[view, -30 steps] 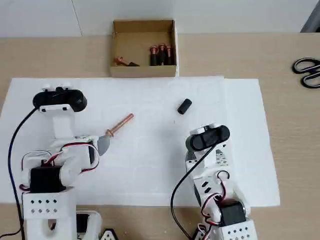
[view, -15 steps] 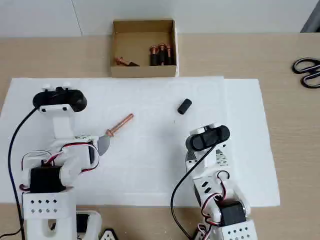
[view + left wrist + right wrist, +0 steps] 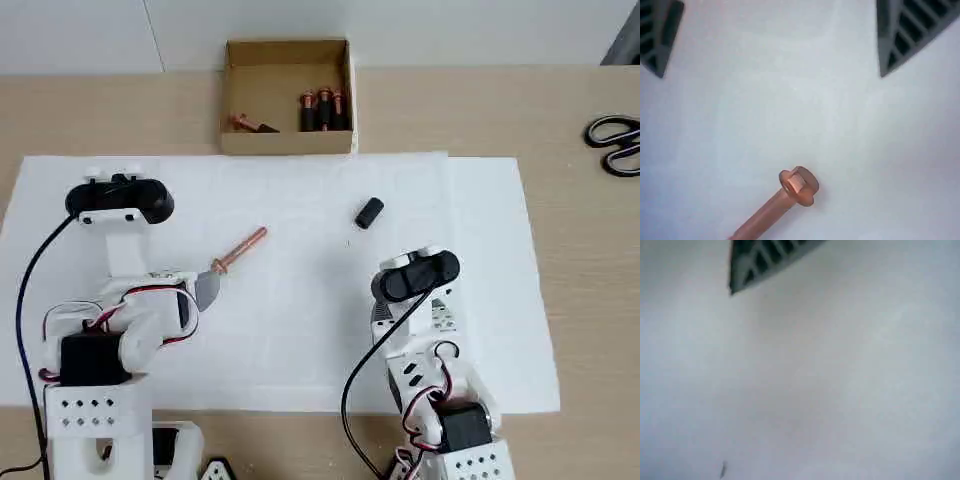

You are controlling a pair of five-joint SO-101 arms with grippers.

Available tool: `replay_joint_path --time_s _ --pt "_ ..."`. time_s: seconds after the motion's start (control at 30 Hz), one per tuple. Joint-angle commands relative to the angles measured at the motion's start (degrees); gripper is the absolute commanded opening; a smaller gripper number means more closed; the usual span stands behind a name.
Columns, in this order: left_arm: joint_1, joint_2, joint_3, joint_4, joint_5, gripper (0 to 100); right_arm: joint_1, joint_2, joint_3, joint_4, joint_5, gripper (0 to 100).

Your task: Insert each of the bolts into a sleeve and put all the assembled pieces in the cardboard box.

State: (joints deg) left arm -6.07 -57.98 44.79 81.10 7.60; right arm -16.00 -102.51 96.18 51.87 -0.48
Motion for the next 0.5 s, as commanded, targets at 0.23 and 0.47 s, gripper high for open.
replay_joint_path --time_s 0.23,0.47 --pt "0.2 -0.7 0.7 -1.1 -0.2 26 0.3 -1.2 0.4 0.2 0.2 18.4" --pt "0.2 -0.7 0.9 -1.1 -0.2 26 2.2 -1.4 -0.3 0.0 1.1 18.4"
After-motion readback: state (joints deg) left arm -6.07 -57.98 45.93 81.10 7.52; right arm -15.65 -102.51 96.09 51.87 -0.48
